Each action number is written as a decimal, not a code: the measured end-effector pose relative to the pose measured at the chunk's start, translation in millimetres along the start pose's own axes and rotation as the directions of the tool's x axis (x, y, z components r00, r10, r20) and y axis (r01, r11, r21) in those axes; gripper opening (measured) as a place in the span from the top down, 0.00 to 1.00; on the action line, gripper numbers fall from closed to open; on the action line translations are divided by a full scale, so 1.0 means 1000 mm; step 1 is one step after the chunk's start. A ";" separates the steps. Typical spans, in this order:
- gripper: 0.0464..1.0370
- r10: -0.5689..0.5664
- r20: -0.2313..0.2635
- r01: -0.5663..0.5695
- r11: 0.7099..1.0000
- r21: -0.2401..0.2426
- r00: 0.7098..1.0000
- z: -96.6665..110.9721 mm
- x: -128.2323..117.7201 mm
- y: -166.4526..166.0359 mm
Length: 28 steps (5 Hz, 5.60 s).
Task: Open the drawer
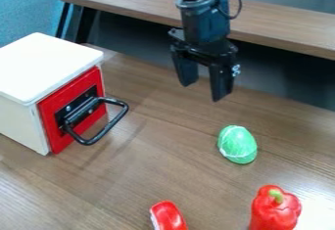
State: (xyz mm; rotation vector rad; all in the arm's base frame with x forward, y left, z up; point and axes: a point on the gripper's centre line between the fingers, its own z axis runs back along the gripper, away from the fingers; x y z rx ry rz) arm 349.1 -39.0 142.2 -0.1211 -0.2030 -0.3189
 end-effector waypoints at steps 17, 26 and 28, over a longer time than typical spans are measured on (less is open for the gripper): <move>0.04 -0.086 -0.099 0.082 0.996 -0.047 0.991 -0.093 -0.070 0.020; 0.04 -0.156 0.014 0.157 0.987 -0.028 0.988 -0.033 -0.050 -0.025; 0.04 -0.196 0.072 0.199 0.979 -0.034 0.978 -0.006 -0.049 -0.033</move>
